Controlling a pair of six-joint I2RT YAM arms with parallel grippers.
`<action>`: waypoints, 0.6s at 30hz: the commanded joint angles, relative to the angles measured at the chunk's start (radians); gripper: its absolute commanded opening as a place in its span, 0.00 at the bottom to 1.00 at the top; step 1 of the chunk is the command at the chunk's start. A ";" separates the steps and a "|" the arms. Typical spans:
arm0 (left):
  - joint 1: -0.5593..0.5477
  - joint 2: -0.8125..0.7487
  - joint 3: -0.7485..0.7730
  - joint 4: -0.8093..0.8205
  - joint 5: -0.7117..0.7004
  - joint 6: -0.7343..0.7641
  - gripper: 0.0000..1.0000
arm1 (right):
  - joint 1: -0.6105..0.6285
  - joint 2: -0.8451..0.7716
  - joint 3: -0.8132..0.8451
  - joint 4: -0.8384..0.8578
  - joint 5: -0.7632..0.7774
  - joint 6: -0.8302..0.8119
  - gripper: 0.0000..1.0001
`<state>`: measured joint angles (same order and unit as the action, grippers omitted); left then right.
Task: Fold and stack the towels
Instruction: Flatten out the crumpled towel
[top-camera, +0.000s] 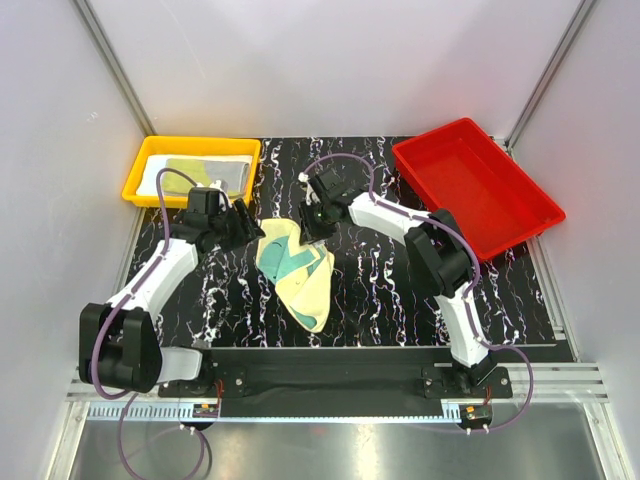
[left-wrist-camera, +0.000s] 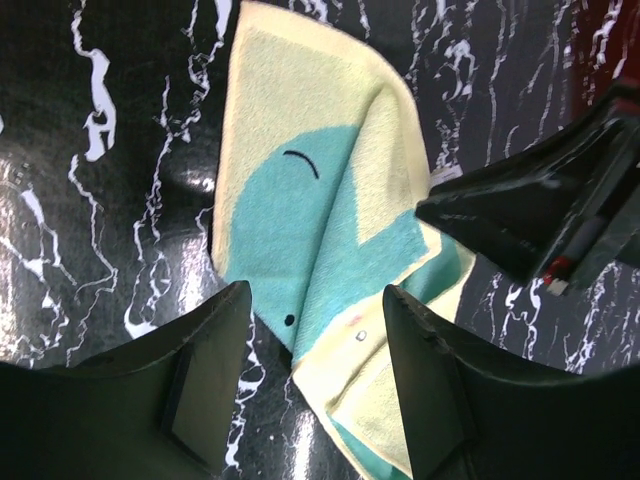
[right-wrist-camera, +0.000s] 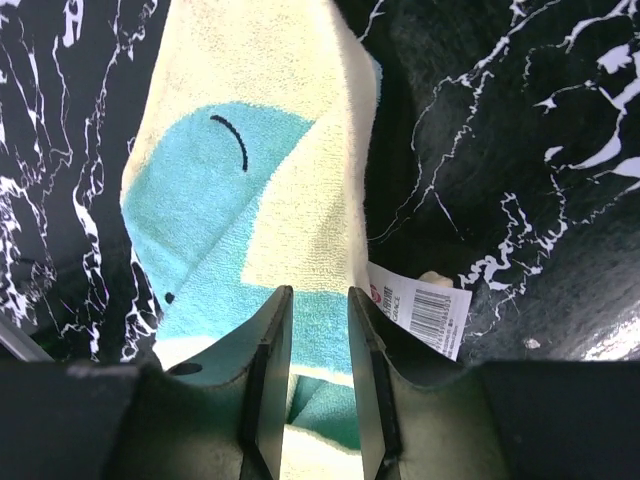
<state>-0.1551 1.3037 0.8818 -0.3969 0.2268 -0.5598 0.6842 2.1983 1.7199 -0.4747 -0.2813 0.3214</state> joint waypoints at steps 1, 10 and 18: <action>0.009 0.002 0.002 0.090 0.060 -0.009 0.60 | -0.008 -0.038 -0.019 0.001 -0.042 -0.082 0.36; 0.011 0.020 0.022 0.087 0.068 0.001 0.60 | -0.009 -0.084 -0.062 -0.033 -0.003 -0.169 0.38; 0.037 0.123 0.106 0.044 -0.020 0.044 0.59 | -0.008 -0.091 -0.032 -0.082 0.007 -0.229 0.38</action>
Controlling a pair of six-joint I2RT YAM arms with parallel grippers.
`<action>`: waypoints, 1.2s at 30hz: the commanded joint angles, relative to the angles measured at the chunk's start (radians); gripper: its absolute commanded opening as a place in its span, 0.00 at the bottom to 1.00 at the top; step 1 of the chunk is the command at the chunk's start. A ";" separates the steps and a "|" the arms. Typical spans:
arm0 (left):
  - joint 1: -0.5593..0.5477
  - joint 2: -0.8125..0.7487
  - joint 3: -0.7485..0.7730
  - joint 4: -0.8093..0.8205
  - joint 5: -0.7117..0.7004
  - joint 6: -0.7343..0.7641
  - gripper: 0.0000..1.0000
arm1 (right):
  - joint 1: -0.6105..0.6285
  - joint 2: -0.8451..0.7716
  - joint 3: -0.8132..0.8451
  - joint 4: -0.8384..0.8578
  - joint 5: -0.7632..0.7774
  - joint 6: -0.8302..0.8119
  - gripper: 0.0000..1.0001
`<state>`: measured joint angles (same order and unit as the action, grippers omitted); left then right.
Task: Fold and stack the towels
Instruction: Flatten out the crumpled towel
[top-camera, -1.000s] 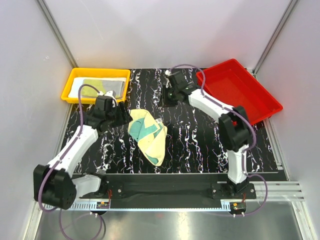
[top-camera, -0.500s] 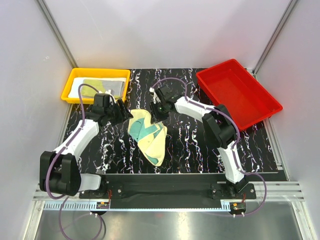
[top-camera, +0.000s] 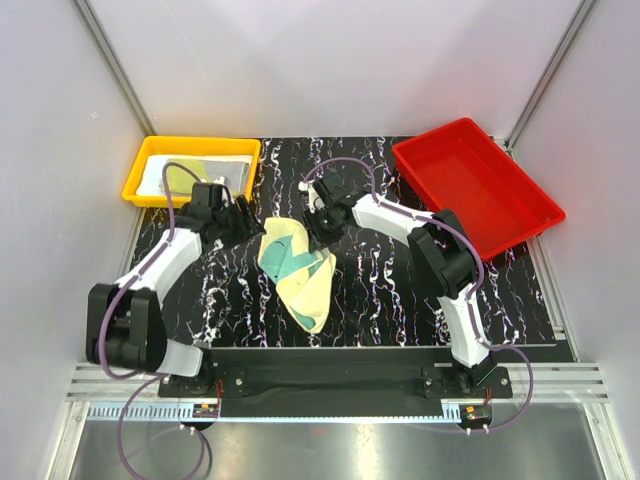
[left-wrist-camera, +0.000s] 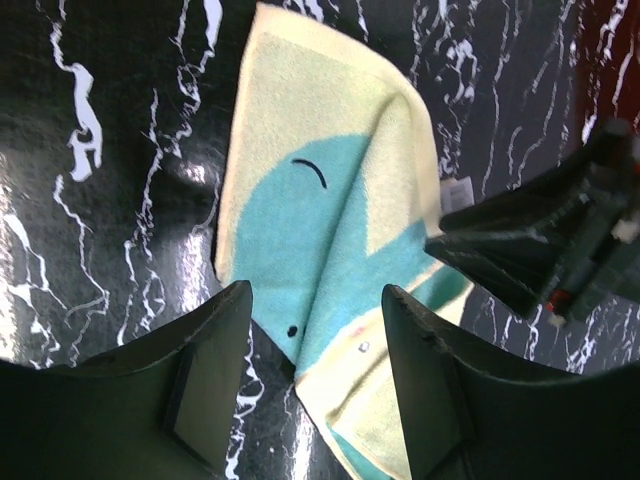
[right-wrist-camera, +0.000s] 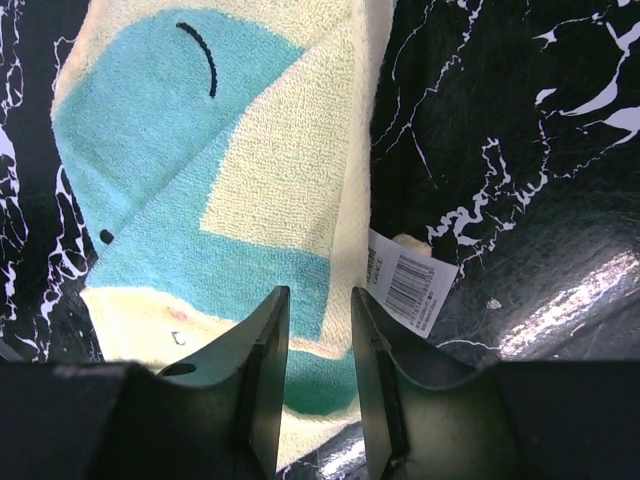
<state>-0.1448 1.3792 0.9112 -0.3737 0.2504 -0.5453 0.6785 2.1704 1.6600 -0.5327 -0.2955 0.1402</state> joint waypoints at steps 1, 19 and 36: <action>0.030 0.063 0.084 0.028 -0.040 0.030 0.59 | -0.003 -0.061 0.026 -0.027 0.022 -0.051 0.38; 0.008 0.446 0.190 0.228 -0.007 0.065 0.53 | -0.002 -0.026 -0.026 -0.006 -0.036 -0.131 0.38; -0.019 0.574 0.304 0.188 -0.053 0.102 0.42 | -0.002 -0.020 -0.011 -0.016 -0.031 -0.177 0.26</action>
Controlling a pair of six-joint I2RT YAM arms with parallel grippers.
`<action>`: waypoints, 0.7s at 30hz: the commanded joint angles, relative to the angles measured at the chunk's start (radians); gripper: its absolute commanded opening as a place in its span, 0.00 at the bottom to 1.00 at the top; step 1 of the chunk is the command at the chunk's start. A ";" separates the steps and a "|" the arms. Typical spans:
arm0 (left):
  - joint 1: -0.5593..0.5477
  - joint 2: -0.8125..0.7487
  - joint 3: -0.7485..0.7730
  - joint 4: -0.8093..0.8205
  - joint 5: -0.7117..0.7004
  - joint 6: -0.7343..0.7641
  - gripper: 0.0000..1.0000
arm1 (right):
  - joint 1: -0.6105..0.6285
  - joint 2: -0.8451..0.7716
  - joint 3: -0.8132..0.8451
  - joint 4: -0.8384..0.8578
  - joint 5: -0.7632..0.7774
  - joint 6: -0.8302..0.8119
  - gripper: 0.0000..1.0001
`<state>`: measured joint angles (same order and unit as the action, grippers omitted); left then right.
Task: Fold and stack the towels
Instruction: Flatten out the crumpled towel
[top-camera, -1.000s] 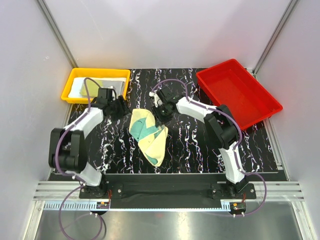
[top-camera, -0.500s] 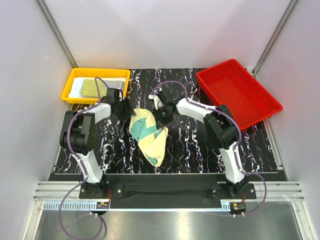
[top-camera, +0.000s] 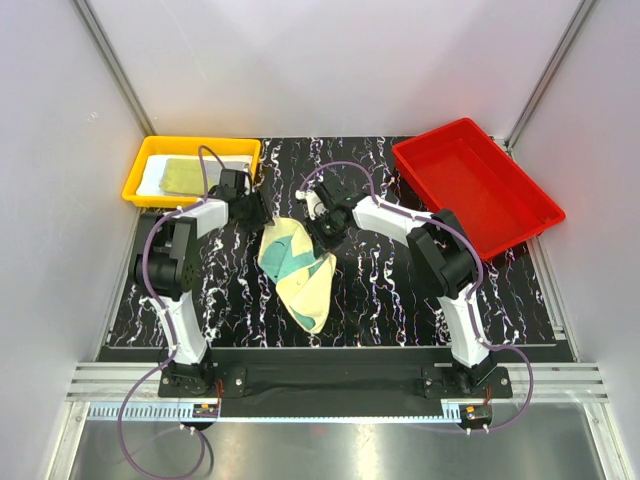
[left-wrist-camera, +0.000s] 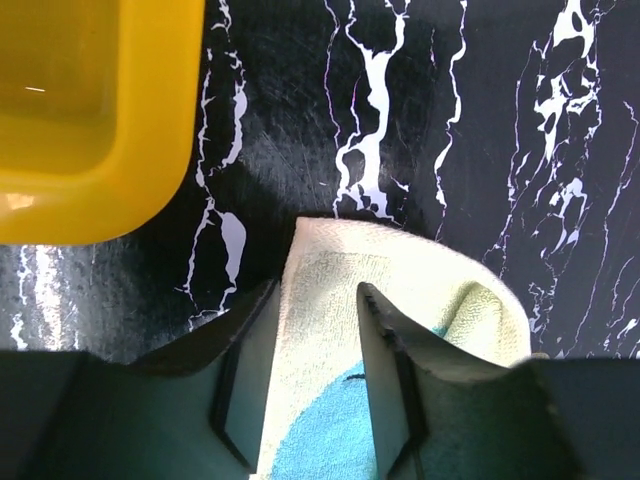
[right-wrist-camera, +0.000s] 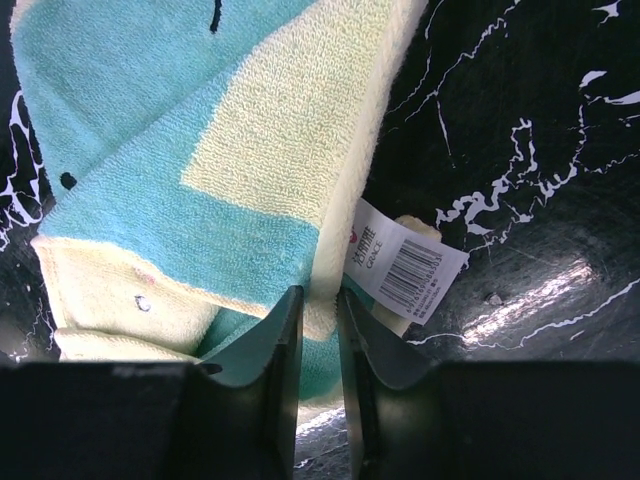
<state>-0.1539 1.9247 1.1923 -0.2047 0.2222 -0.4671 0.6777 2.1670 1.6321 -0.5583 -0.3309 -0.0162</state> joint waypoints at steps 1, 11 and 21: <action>-0.013 0.031 0.023 0.021 -0.012 0.027 0.41 | -0.001 -0.018 0.017 0.009 0.012 -0.021 0.26; -0.030 0.036 0.009 0.034 0.069 0.012 0.00 | -0.001 -0.042 0.029 -0.014 0.039 -0.028 0.10; -0.032 -0.280 0.081 -0.099 0.075 0.071 0.00 | -0.023 -0.189 0.206 -0.278 0.259 -0.044 0.00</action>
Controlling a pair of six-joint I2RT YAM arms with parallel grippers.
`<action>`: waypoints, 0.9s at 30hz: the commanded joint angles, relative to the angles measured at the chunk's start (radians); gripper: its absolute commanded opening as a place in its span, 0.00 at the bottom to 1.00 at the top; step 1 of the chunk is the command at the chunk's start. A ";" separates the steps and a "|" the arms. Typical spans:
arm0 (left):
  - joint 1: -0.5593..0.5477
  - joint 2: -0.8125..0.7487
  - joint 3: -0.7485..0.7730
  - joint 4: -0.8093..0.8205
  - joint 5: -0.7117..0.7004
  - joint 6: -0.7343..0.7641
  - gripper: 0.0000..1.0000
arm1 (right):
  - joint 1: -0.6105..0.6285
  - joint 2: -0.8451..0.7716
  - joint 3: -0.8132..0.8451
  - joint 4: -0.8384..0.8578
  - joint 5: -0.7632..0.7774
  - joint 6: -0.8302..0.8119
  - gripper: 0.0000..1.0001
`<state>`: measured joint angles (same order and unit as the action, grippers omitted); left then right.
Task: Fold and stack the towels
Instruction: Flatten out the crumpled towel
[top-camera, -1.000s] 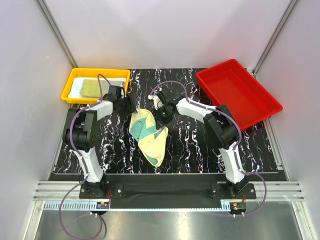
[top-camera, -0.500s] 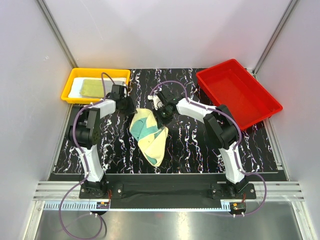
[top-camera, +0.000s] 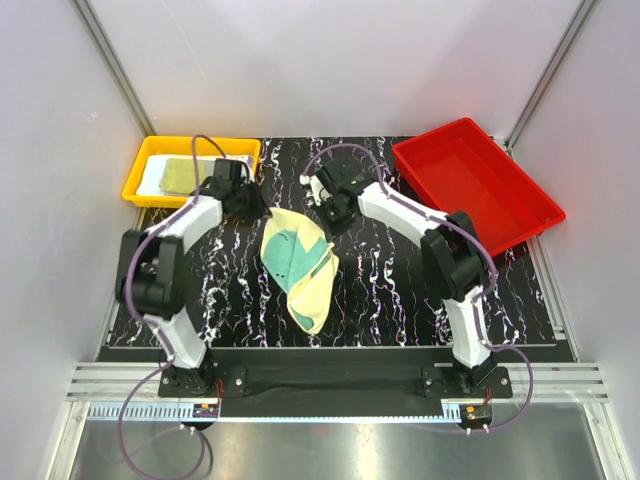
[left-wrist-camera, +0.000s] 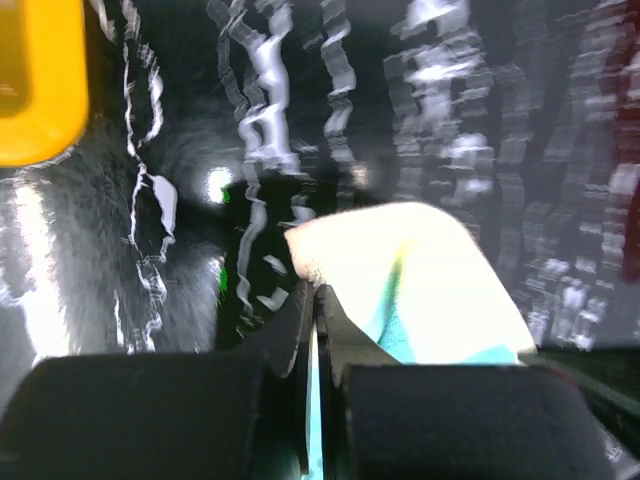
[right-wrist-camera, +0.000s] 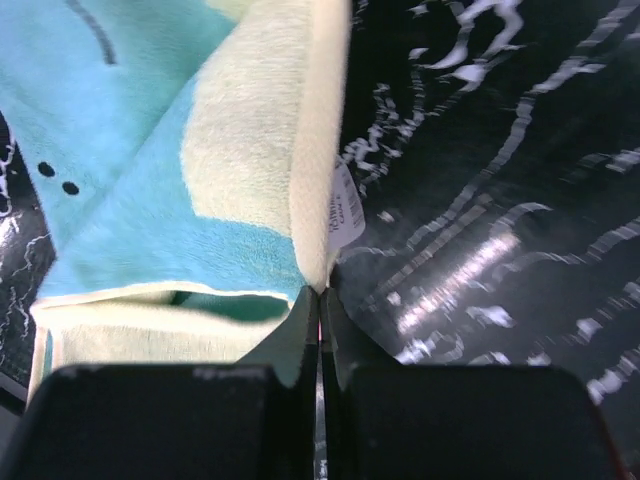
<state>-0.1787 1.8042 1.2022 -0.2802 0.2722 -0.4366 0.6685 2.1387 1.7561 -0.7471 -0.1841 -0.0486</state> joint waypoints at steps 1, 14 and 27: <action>-0.011 -0.208 0.091 -0.045 0.041 0.053 0.00 | -0.015 -0.192 0.077 -0.090 0.145 -0.010 0.00; -0.181 -0.707 0.100 -0.108 -0.028 0.078 0.00 | -0.012 -0.672 0.178 -0.327 0.452 -0.089 0.00; -0.515 -0.930 0.146 -0.086 -0.131 -0.016 0.00 | 0.002 -1.117 0.016 -0.153 0.186 -0.169 0.00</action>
<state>-0.6674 0.8780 1.3087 -0.3939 0.2119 -0.4213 0.6743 1.0500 1.7836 -0.9752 0.0383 -0.1730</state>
